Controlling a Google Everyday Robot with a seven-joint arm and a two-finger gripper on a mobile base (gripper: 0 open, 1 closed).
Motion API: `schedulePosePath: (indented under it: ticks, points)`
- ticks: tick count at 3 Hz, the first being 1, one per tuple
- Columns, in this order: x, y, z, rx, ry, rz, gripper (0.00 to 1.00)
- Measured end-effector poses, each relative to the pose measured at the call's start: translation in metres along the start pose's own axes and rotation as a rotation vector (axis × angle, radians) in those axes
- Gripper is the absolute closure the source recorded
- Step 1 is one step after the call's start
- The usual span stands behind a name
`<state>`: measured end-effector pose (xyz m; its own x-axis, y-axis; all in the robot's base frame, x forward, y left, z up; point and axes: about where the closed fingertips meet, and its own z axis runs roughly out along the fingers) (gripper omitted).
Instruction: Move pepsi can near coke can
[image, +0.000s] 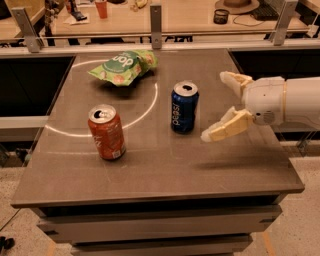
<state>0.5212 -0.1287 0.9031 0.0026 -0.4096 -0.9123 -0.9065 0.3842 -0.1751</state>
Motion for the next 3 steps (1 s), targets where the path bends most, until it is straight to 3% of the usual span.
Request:
schedulePosePath:
  ticks: [3]
  points:
    - [-0.009, 0.009, 0.046, -0.116, -0.052, 0.046, 0.0]
